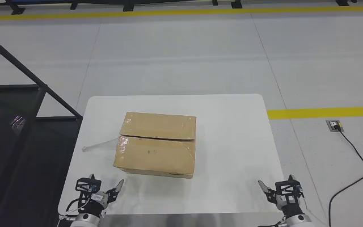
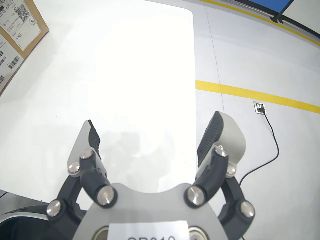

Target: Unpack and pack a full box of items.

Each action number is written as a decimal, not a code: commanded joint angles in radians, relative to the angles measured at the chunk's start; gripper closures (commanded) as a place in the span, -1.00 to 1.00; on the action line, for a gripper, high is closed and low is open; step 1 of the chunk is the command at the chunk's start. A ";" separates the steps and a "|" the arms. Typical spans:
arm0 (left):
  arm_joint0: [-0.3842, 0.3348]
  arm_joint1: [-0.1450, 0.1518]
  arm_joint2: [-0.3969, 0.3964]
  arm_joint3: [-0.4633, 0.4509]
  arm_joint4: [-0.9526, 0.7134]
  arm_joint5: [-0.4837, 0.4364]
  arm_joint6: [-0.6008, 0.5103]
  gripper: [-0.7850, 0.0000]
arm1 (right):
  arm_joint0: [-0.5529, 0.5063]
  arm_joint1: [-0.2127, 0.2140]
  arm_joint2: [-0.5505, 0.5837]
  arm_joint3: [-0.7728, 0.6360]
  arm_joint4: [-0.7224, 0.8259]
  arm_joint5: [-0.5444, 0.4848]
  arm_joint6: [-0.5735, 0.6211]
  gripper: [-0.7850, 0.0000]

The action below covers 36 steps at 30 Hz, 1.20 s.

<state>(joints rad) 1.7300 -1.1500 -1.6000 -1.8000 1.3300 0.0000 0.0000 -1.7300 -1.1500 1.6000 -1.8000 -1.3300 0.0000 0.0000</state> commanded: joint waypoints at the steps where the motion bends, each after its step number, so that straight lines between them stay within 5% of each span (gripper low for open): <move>1: 0.000 0.000 0.000 0.000 0.000 0.000 0.000 -1.00 | 0.000 0.000 0.000 0.000 0.000 0.000 0.000 -1.00; 17: -0.034 -0.003 -0.020 0.032 -0.061 -0.018 0.034 -1.00 | 0.009 0.000 -0.029 -0.032 -0.062 -0.035 0.006 -1.00; 29: -0.139 0.001 -0.152 -0.009 -0.228 -0.062 -0.028 -1.00 | 0.157 -0.014 -0.189 -0.289 -0.049 -0.105 0.252 -1.00; 36: -0.139 0.001 -0.152 -0.009 -0.228 -0.062 -0.028 -1.00 | 0.157 -0.014 -0.189 -0.289 -0.049 -0.105 0.252 -1.00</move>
<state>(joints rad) 1.5908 -1.1488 -1.7517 -1.8094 1.1024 -0.0626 -0.0275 -1.5734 -1.1642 1.4107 -2.0889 -1.3795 -0.1054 0.2510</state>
